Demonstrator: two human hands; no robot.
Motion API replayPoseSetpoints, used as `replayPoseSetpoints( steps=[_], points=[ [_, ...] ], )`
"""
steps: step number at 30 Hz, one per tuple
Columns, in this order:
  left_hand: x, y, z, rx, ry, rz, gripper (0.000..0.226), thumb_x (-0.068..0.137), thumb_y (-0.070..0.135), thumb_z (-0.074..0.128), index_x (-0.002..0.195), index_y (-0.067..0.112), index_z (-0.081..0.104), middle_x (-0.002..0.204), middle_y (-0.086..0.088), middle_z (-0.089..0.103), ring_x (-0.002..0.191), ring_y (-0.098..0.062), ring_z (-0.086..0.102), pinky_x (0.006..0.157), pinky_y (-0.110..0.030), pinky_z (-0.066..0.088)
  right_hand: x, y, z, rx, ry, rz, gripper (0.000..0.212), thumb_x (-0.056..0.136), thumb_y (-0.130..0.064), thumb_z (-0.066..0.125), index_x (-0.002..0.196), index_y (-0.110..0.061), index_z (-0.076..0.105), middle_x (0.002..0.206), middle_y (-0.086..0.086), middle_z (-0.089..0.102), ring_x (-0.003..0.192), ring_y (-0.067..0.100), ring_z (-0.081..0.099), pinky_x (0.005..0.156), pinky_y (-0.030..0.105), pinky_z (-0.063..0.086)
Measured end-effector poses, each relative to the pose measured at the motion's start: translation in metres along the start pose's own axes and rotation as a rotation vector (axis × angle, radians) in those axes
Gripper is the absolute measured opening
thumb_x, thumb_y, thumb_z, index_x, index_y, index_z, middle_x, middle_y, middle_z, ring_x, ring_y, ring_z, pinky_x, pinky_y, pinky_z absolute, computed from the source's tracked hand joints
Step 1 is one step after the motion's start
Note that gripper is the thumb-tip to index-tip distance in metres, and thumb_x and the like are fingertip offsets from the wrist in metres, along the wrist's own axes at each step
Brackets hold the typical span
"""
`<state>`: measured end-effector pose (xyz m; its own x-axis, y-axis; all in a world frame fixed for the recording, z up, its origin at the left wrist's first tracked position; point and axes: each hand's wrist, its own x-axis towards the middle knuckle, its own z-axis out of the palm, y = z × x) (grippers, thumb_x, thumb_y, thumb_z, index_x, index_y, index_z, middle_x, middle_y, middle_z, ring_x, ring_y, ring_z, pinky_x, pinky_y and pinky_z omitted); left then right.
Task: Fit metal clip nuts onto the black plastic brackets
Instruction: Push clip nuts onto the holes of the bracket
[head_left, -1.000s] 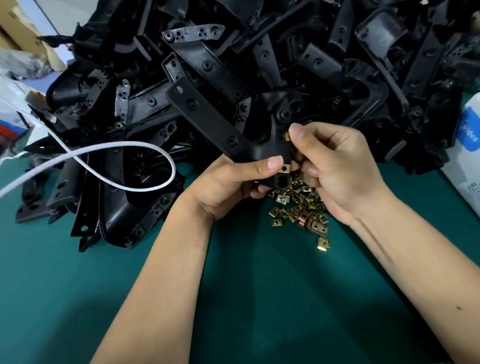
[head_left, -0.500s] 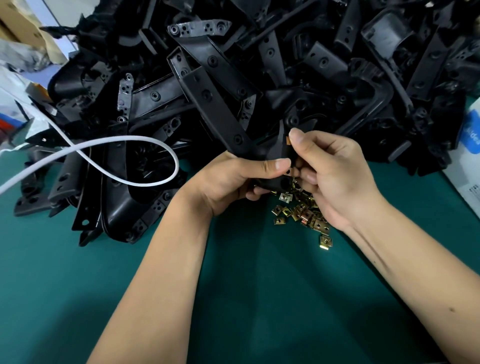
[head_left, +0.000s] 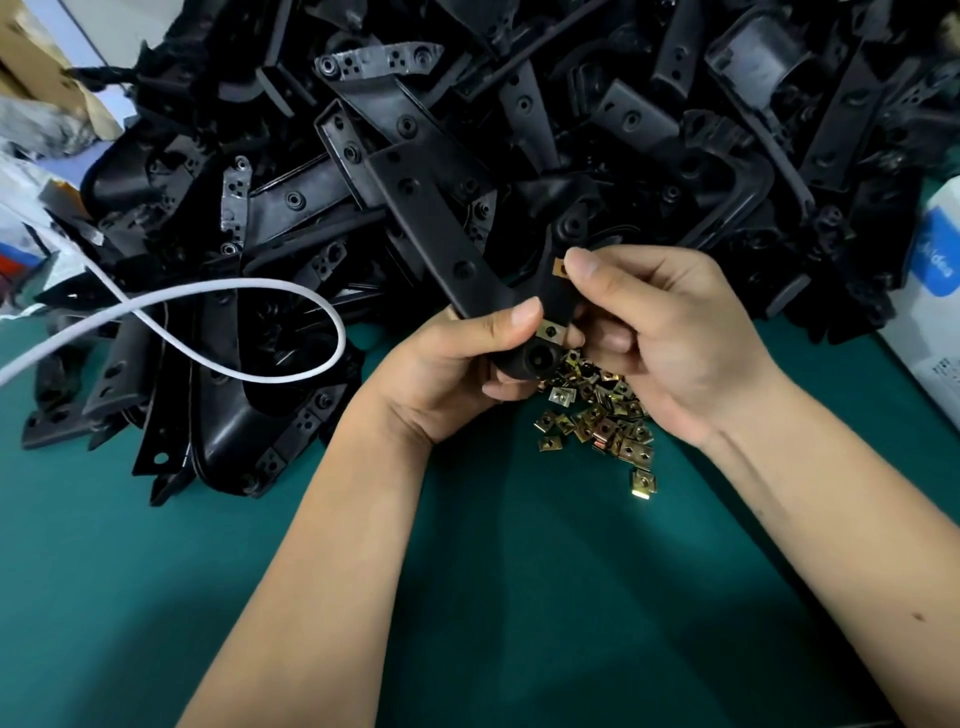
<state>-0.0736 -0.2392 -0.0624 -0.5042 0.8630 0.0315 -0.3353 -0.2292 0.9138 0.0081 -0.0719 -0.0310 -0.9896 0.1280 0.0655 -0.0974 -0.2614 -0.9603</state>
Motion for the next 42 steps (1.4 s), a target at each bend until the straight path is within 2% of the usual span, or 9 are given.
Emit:
replayPoseSetpoints(
  steps=[4, 16, 22, 25, 29, 35, 37, 39, 42],
  points=[
    [-0.003, -0.001, -0.003, -0.007, 0.030, -0.021, 0.042, 0.067, 0.040, 0.094, 0.089, 0.007, 0.079, 0.087, -0.007, 0.073, 0.061, -0.014, 0.037, 0.046, -0.017, 0.029, -0.004, 0.004, 0.006, -0.014, 0.043, -0.058, 0.018, 0.084, -0.026, 0.073, 0.077, -0.009, 0.073, 0.060, 0.006, 0.053, 0.050, 0.018, 0.037, 0.040, 0.019, 0.024],
    [-0.010, 0.005, -0.011, 0.073, 0.038, -0.115, 0.038, 0.073, 0.036, 0.089, 0.098, 0.011, 0.075, 0.080, 0.005, 0.071, 0.057, -0.004, 0.038, 0.047, -0.016, 0.027, -0.001, 0.012, 0.004, -0.031, 0.007, -0.018, 0.022, 0.085, -0.031, 0.074, 0.069, -0.015, 0.072, 0.059, 0.002, 0.055, 0.044, 0.008, 0.041, 0.040, 0.017, 0.027],
    [-0.003, -0.002, 0.000, -0.253, -0.093, 0.014, 0.046, 0.078, 0.026, 0.089, 0.100, 0.000, 0.058, 0.093, -0.008, 0.060, 0.065, -0.007, 0.052, 0.046, -0.014, 0.027, 0.003, 0.007, -0.001, -0.038, 0.038, -0.073, 0.064, 0.104, -0.057, 0.036, 0.090, -0.012, 0.078, 0.065, 0.005, 0.059, 0.049, 0.013, 0.039, 0.045, 0.026, 0.023],
    [-0.005, 0.001, -0.002, -0.293, -0.098, 0.055, 0.052, 0.079, 0.025, 0.088, 0.102, 0.000, 0.049, 0.089, -0.005, 0.057, 0.065, -0.007, 0.050, 0.045, -0.014, 0.026, 0.006, 0.007, -0.004, -0.162, 0.093, -0.113, 0.070, 0.107, -0.053, 0.026, 0.097, -0.005, 0.076, 0.071, 0.013, 0.062, 0.058, 0.019, 0.051, 0.050, 0.027, 0.035],
    [-0.006, 0.003, -0.002, -0.272, -0.069, 0.105, 0.055, 0.079, 0.027, 0.088, 0.101, 0.000, 0.045, 0.088, -0.003, 0.059, 0.064, -0.005, 0.052, 0.044, -0.012, 0.030, 0.006, 0.012, -0.003, -0.271, 0.067, -0.190, 0.060, 0.106, -0.046, 0.032, 0.098, -0.007, 0.077, 0.088, 0.017, 0.075, 0.082, 0.025, 0.069, 0.074, 0.033, 0.053],
    [-0.007, 0.005, -0.002, -0.356, -0.125, 0.006, 0.038, 0.082, 0.032, 0.087, 0.094, 0.003, 0.066, 0.082, -0.001, 0.059, 0.062, -0.004, 0.031, 0.041, -0.009, 0.028, 0.004, 0.014, 0.000, -0.302, -0.005, -0.266, 0.040, 0.109, -0.033, 0.041, 0.106, -0.011, 0.074, 0.100, 0.007, 0.076, 0.103, 0.026, 0.071, 0.094, 0.046, 0.054],
    [-0.008, 0.005, -0.003, -0.403, -0.182, -0.083, 0.035, 0.083, 0.032, 0.086, 0.095, 0.003, 0.068, 0.080, -0.002, 0.061, 0.060, -0.004, 0.030, 0.039, -0.008, 0.028, 0.005, 0.013, -0.002, -0.253, -0.018, -0.236, 0.032, 0.103, -0.037, 0.049, 0.121, -0.018, 0.070, 0.111, 0.019, 0.071, 0.112, 0.038, 0.065, 0.100, 0.058, 0.050],
    [-0.008, 0.006, -0.004, -0.387, -0.207, -0.170, 0.034, 0.084, 0.035, 0.084, 0.092, 0.005, 0.070, 0.077, -0.001, 0.061, 0.055, -0.002, 0.029, 0.037, -0.007, 0.028, 0.006, 0.010, -0.005, -0.169, -0.098, -0.224, 0.039, 0.100, -0.032, 0.058, 0.137, -0.021, 0.061, 0.115, 0.027, 0.065, 0.109, 0.045, 0.060, 0.093, 0.058, 0.049],
    [-0.008, 0.012, -0.005, -0.325, -0.148, -0.268, 0.033, 0.089, 0.046, 0.073, 0.087, 0.014, 0.068, 0.065, 0.005, 0.055, 0.047, 0.000, 0.026, 0.032, -0.007, 0.023, 0.006, 0.005, -0.011, -0.166, -0.217, -0.297, 0.039, 0.096, -0.011, 0.066, 0.135, -0.014, 0.063, 0.111, 0.011, 0.070, 0.093, 0.023, 0.064, 0.074, 0.035, 0.051]
  ],
)
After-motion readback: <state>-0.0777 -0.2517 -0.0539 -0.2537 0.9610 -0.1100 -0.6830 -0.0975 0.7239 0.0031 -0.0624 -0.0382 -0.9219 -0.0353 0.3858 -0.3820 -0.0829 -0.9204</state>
